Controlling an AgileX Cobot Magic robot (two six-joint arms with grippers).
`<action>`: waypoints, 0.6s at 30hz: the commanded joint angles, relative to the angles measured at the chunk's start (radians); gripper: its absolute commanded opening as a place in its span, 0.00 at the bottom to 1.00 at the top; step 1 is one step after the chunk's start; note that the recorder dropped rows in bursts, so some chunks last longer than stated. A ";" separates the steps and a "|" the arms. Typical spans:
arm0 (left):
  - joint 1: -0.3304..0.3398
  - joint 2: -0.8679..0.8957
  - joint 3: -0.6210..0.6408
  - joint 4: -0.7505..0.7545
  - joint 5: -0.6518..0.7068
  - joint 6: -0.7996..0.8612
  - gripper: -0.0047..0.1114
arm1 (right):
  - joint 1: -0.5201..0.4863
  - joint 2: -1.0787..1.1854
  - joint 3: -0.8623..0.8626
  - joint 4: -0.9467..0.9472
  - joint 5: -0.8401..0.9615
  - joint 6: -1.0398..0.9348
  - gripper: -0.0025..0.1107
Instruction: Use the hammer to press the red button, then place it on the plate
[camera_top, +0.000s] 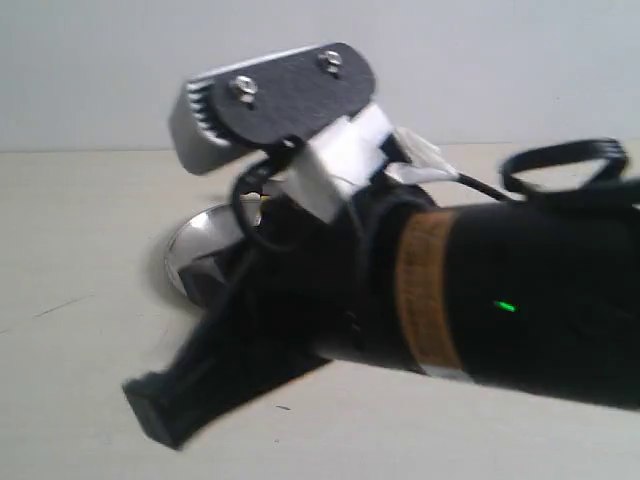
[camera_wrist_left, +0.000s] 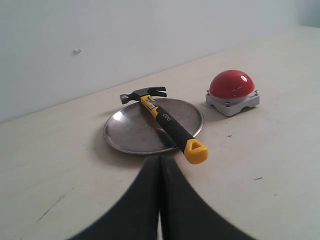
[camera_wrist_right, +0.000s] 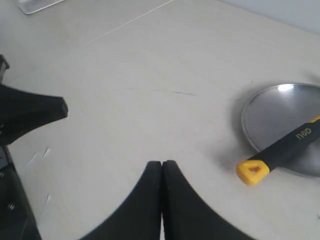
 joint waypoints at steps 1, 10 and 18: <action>-0.002 -0.007 0.003 0.001 -0.003 -0.002 0.04 | 0.012 -0.223 0.187 -0.008 0.008 0.007 0.02; -0.002 -0.007 0.003 0.001 -0.003 -0.002 0.04 | 0.012 -0.387 0.267 0.035 0.028 0.009 0.02; -0.002 -0.007 0.003 0.001 -0.003 -0.002 0.04 | -0.006 -0.396 0.267 0.031 0.022 -0.012 0.02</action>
